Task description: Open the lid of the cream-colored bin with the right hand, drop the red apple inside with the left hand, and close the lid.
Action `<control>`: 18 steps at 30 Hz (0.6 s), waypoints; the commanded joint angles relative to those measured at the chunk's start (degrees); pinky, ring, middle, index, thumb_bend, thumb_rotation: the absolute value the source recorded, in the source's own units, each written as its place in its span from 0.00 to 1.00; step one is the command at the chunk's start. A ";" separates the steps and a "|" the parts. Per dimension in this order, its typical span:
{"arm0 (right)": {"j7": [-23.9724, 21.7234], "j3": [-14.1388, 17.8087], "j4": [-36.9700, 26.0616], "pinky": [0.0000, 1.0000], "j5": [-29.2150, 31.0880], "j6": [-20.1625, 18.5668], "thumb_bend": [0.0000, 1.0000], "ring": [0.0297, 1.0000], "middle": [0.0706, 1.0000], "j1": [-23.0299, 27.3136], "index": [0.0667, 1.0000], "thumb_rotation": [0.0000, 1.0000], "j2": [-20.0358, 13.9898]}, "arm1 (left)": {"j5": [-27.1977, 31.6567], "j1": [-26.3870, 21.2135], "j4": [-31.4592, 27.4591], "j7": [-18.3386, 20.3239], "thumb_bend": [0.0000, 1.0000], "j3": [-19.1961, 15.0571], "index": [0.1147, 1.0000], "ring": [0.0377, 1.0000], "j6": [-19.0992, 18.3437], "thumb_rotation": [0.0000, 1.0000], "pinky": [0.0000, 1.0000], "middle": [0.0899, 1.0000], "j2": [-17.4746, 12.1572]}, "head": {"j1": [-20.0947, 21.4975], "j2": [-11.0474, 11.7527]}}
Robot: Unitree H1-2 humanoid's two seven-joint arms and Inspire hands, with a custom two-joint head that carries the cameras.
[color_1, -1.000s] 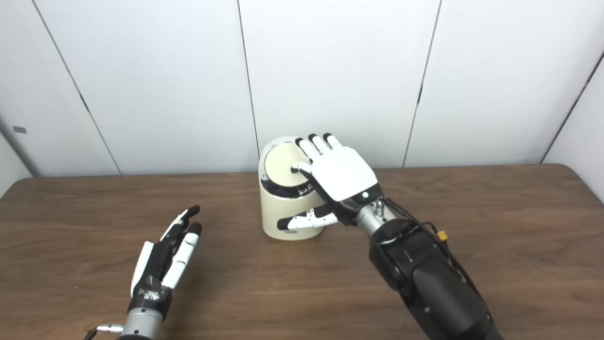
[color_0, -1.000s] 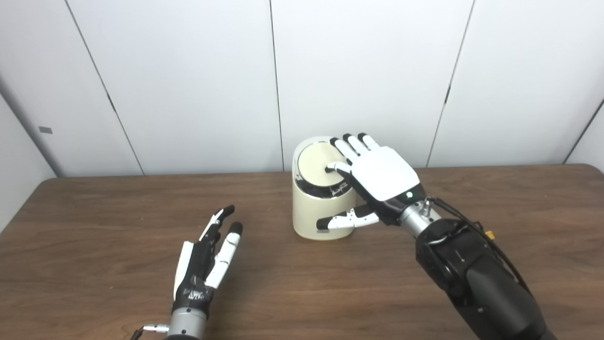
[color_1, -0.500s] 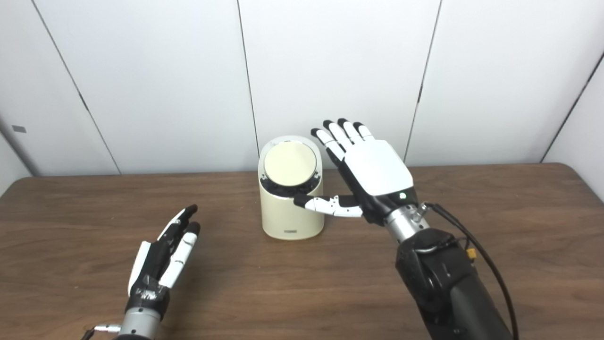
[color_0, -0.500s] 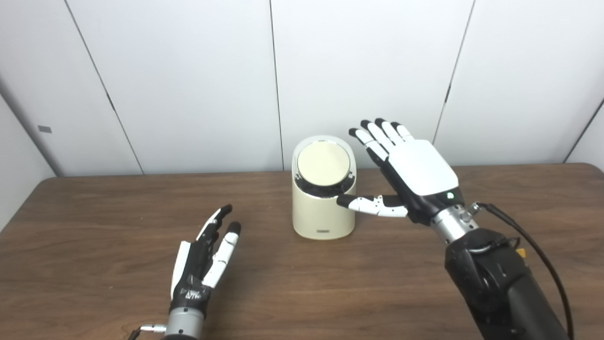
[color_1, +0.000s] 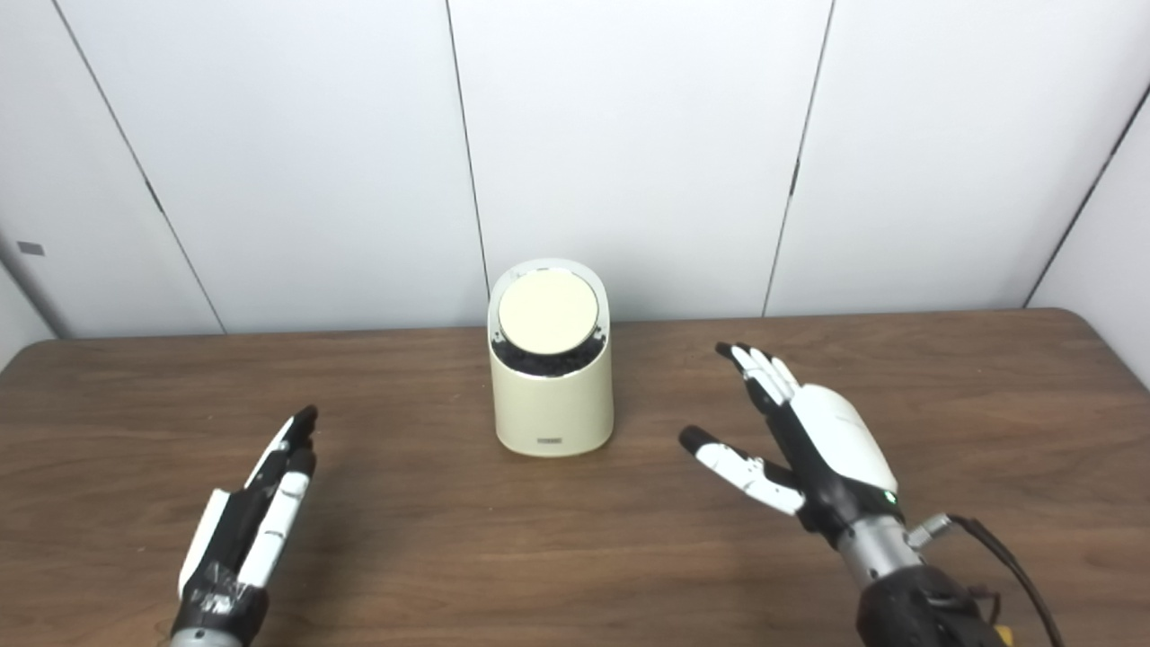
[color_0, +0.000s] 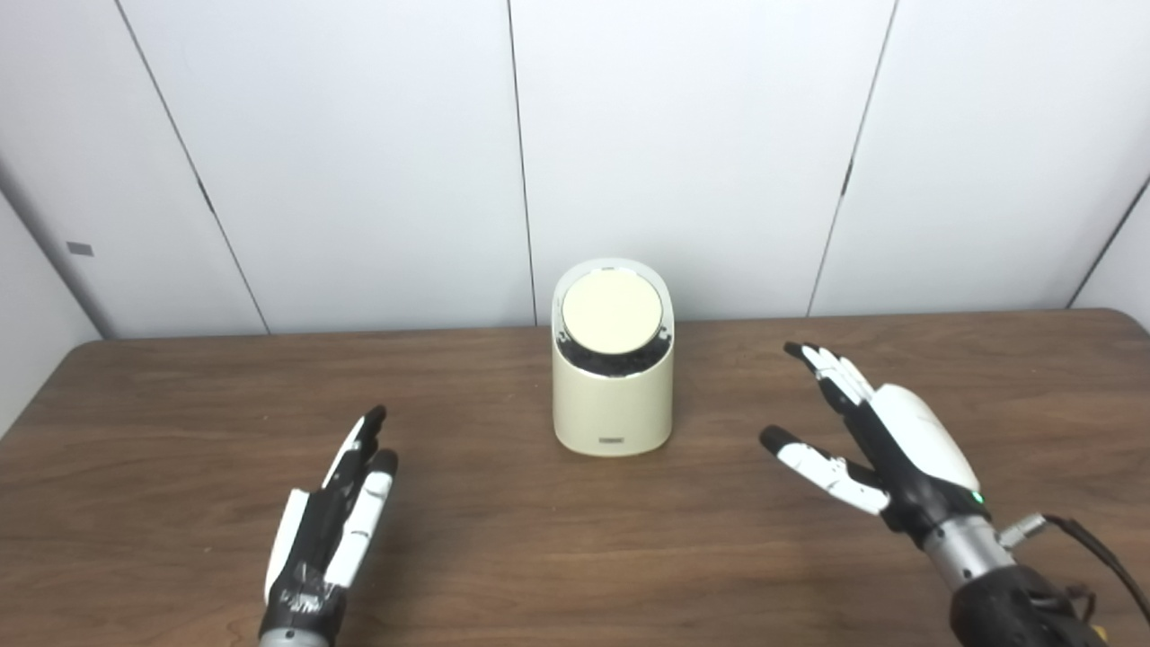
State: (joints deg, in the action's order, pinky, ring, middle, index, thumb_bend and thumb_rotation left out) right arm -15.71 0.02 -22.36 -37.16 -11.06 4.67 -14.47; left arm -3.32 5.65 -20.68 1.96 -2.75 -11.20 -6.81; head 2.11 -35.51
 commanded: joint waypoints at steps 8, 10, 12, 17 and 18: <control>7.95 4.28 0.04 0.84 14.64 2.64 0.54 0.91 0.93 -6.76 0.93 1.00 6.78 | 3.21 6.34 -0.05 0.46 0.46 -2.04 0.99 1.00 9.58 0.91 1.00 1.00 -0.64 | 1.16 -0.29; 9.03 4.99 0.62 0.85 19.01 2.85 0.57 0.92 0.95 -8.26 0.94 1.00 9.05 | 4.85 7.67 0.70 0.44 0.44 -2.61 0.99 1.00 10.59 0.90 1.00 1.00 0.03 | 1.60 -0.49; 9.91 5.52 1.48 0.87 23.34 4.26 0.56 0.95 0.96 -9.62 0.96 1.00 10.84 | 5.13 8.61 1.44 0.03 0.42 -2.87 1.00 0.99 11.30 0.89 1.00 1.00 0.58 | 1.57 -0.54; 11.44 5.02 2.46 0.92 26.21 6.95 0.52 0.98 0.98 -11.67 0.97 1.00 11.86 | 4.27 9.69 2.57 -0.59 0.44 -2.50 1.00 1.00 12.79 0.88 1.00 1.00 1.13 | 1.47 -0.79; 11.62 4.91 2.29 0.92 26.37 7.05 0.52 0.98 0.98 -11.90 0.97 1.00 11.80 | 4.06 9.82 2.59 -0.63 0.43 -2.34 1.00 1.00 12.99 0.88 1.00 1.00 1.18 | 1.44 -0.97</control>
State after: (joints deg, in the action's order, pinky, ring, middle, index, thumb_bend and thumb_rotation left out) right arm -5.34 5.02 -18.99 -11.62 -7.14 -7.03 -2.76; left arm 1.06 14.16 -17.58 2.08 -5.27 -0.90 -6.99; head 3.52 -36.47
